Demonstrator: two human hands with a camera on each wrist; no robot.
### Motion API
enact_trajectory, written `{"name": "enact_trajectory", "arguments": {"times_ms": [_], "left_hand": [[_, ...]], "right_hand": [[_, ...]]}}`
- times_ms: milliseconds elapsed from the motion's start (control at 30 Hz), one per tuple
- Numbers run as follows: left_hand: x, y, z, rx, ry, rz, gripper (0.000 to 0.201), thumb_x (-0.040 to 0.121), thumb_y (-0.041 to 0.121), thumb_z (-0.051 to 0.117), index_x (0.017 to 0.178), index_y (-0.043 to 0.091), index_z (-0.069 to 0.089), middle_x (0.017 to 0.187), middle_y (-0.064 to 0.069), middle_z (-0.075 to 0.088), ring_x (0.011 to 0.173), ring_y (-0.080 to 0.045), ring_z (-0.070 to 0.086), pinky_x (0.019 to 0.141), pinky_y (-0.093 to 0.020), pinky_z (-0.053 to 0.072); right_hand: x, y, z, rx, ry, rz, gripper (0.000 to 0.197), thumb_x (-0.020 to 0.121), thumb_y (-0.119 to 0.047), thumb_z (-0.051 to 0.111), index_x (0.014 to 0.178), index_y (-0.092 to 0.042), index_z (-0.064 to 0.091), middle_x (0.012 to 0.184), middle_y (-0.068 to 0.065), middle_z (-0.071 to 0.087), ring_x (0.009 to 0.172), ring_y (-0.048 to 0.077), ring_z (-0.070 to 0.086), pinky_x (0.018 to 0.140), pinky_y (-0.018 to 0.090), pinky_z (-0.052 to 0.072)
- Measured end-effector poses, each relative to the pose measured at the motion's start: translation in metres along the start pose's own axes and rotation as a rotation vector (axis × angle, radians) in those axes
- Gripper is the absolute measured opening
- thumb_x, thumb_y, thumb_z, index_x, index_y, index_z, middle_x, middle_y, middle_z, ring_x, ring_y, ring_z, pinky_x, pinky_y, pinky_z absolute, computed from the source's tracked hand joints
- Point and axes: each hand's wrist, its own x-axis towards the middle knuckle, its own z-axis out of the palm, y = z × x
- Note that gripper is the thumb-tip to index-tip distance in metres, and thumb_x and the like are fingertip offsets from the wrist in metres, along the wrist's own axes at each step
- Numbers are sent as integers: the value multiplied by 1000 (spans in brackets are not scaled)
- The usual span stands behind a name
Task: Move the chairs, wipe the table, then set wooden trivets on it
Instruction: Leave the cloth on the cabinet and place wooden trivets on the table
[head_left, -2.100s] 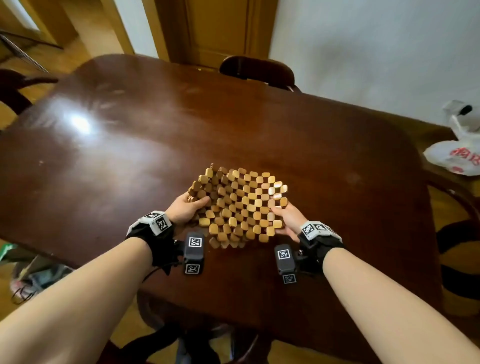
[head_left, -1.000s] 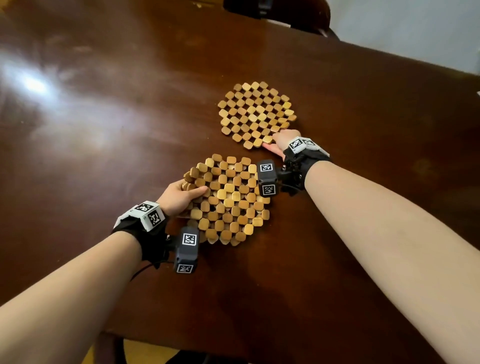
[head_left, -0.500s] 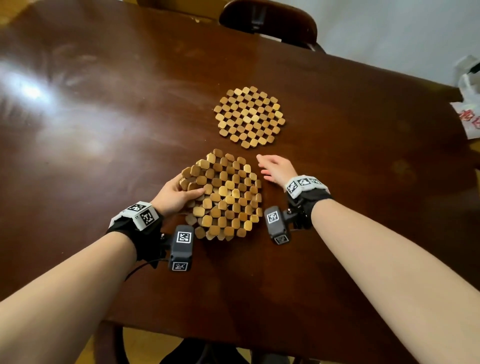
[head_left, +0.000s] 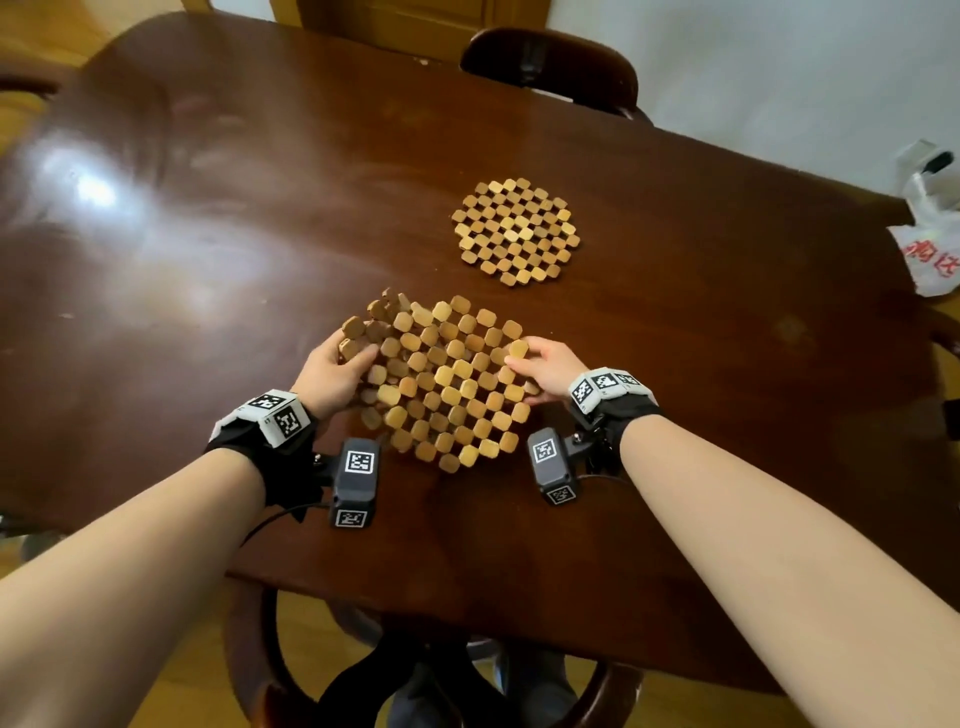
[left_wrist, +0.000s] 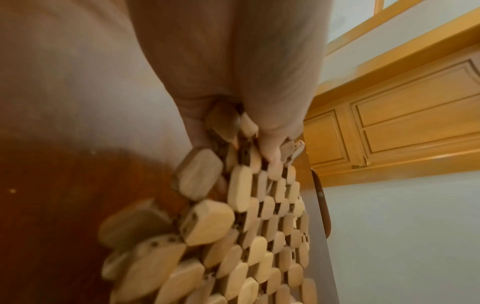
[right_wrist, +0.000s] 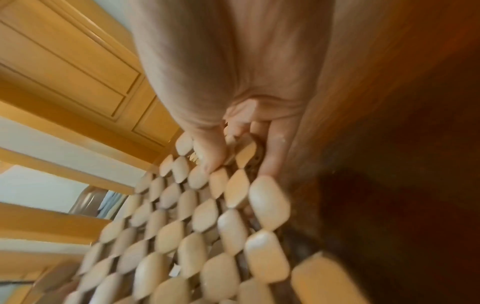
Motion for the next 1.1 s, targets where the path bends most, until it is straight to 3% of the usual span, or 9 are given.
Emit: {"name": "enact_trajectory", "arguments": {"times_ms": [133, 267, 367, 467, 600, 733, 933, 1033, 1100], "left_hand": [[14, -16, -46, -72, 283, 38, 22, 87, 29, 56, 108, 28, 62, 113, -11, 68, 102, -35, 65, 89, -58, 50], [-4, 17, -70, -266, 408, 40, 14, 92, 21, 53, 95, 31, 61, 100, -3, 71, 88, -24, 69, 81, -47, 57], [-12, 21, -78, -357, 337, 3, 22, 98, 12, 46, 96, 30, 58, 81, 4, 71, 64, -11, 69, 55, -27, 57], [-20, 9, -84, -381, 243, -45, 23, 98, 9, 45, 100, 26, 60, 75, 6, 73, 59, -7, 69, 50, -22, 55], [-25, -15, -83, -363, 152, -142, 18, 97, 9, 48, 97, 22, 61, 73, 2, 70, 56, -10, 67, 51, -22, 56], [-25, -25, -75, -348, 72, -202, 16, 98, 11, 46, 91, 20, 58, 77, -1, 65, 57, -12, 63, 48, -23, 53], [-20, -27, -73, -360, 16, -238, 14, 97, 14, 47, 98, 22, 59, 85, -2, 65, 64, -15, 64, 51, -25, 55], [-21, -24, -72, -379, 3, -249, 16, 98, 14, 47, 103, 22, 59, 87, -4, 66, 63, -14, 66, 53, -25, 57], [-21, -20, -67, -403, -18, -257, 18, 98, 13, 47, 107, 22, 59, 82, -3, 69, 60, -13, 68, 51, -25, 56]], "right_hand": [[4, -2, 19, 155, 127, 95, 29, 96, -19, 53, 124, -12, 58, 127, 12, 55, 110, 32, 60, 77, 38, 58], [17, -10, 46, 554, 98, 209, 31, 98, -6, 45, 129, -7, 51, 137, 17, 49, 121, 35, 51, 77, 41, 55], [22, -26, 68, 603, 47, 140, 37, 97, 3, 41, 134, 1, 44, 140, 21, 47, 126, 37, 49, 100, 46, 47], [27, -40, 85, 422, 66, 118, 43, 98, -3, 43, 140, 2, 37, 141, 21, 45, 126, 38, 49, 101, 42, 46], [30, -33, 85, -302, 264, -68, 52, 97, -13, 47, 146, -23, 34, 156, 3, 25, 141, 25, 29, 114, 37, 28], [35, -17, 92, -740, -43, -189, 50, 101, -19, 34, 148, -37, 26, 161, -3, 3, 149, 22, 0, 120, 48, 4], [44, -24, 106, -791, -80, -167, 49, 103, -25, 26, 149, -41, 20, 161, -6, -4, 148, 19, -10, 117, 50, -7], [38, -29, 107, -631, 62, -240, 43, 103, -23, 29, 143, -35, 40, 160, -4, 17, 149, 19, 1, 119, 44, -1], [30, -31, 101, -330, 155, -290, 39, 102, -23, 34, 136, -25, 52, 151, 0, 38, 144, 20, 23, 116, 35, 16]]}}
